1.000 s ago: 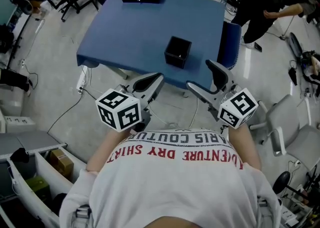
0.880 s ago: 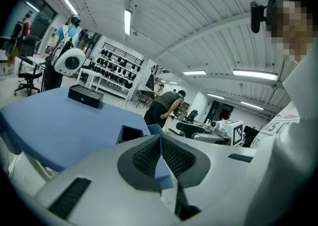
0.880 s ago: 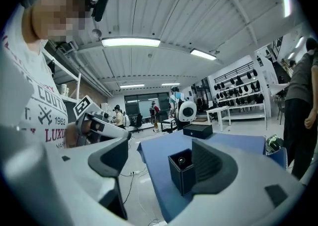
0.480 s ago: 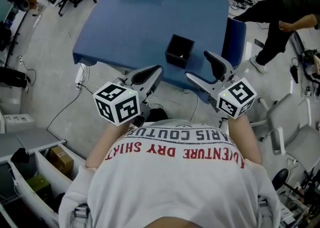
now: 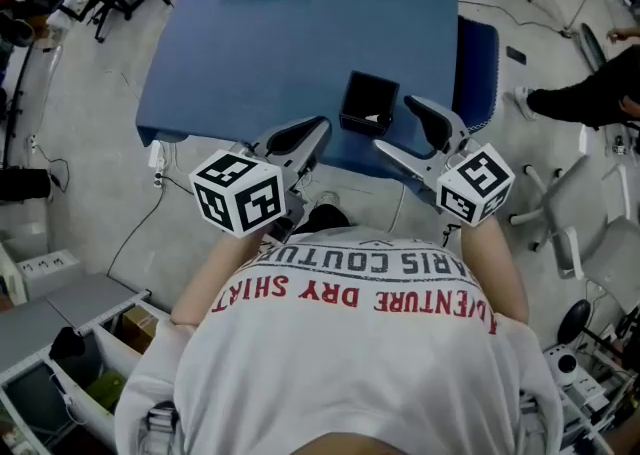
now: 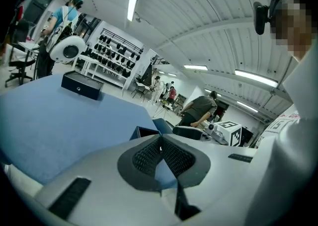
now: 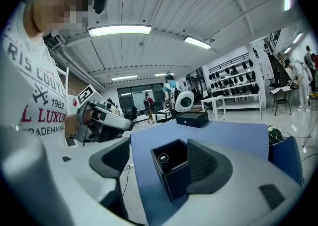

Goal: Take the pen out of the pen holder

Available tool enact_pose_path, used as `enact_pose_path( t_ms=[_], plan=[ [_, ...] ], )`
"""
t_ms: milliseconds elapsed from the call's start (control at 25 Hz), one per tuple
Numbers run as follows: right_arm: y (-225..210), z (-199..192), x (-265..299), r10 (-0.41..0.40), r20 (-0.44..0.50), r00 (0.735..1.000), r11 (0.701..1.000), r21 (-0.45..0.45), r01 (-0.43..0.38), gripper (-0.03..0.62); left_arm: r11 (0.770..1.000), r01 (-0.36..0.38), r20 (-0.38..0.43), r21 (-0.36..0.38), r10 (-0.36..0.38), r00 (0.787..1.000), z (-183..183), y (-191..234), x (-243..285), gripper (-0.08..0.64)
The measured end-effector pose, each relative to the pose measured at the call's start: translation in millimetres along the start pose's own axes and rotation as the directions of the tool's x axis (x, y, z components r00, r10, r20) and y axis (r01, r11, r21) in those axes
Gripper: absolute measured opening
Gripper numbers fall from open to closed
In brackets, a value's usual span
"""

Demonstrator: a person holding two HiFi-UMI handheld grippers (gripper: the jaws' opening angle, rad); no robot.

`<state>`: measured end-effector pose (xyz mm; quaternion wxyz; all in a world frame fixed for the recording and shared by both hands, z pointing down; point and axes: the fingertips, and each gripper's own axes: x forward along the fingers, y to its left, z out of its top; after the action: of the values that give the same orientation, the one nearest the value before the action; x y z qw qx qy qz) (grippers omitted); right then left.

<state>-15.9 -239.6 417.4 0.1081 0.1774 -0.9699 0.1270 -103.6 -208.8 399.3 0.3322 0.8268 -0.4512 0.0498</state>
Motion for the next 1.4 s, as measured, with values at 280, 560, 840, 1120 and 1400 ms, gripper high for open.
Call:
enact_pose_path(
  t_ms=[280,560,840,1120,1400],
  plan=[
    [-9,-20,14,-0.094,-0.034,0.995,0.995,0.039,0.095,0.247,0.998,0.066,-0.08,0.0,-0.065,0.995,3,19,17,0.032],
    [-12,-31,14,-0.176,-0.045,0.983,0.983,0.052,0.179,0.15,0.992,0.129,-0.138,0.004,-0.127,0.982,-1,28,28,0.032],
    [-15,-36,12,-0.278,-0.022,0.96,0.959,0.047,0.279,0.116,0.98,0.198,-0.181,0.02,-0.191,0.965,-5,32,34,0.032],
    [-18,-37,12,-0.37,-0.039,0.928,0.929,0.021,0.371,0.08,0.964,0.263,-0.2,0.04,-0.251,0.947,-3,34,37,0.032],
    [-22,-35,10,-0.398,-0.046,0.916,0.916,0.04,0.399,0.078,0.952,0.303,-0.205,0.049,-0.288,0.935,4,34,42,0.032]
  ],
)
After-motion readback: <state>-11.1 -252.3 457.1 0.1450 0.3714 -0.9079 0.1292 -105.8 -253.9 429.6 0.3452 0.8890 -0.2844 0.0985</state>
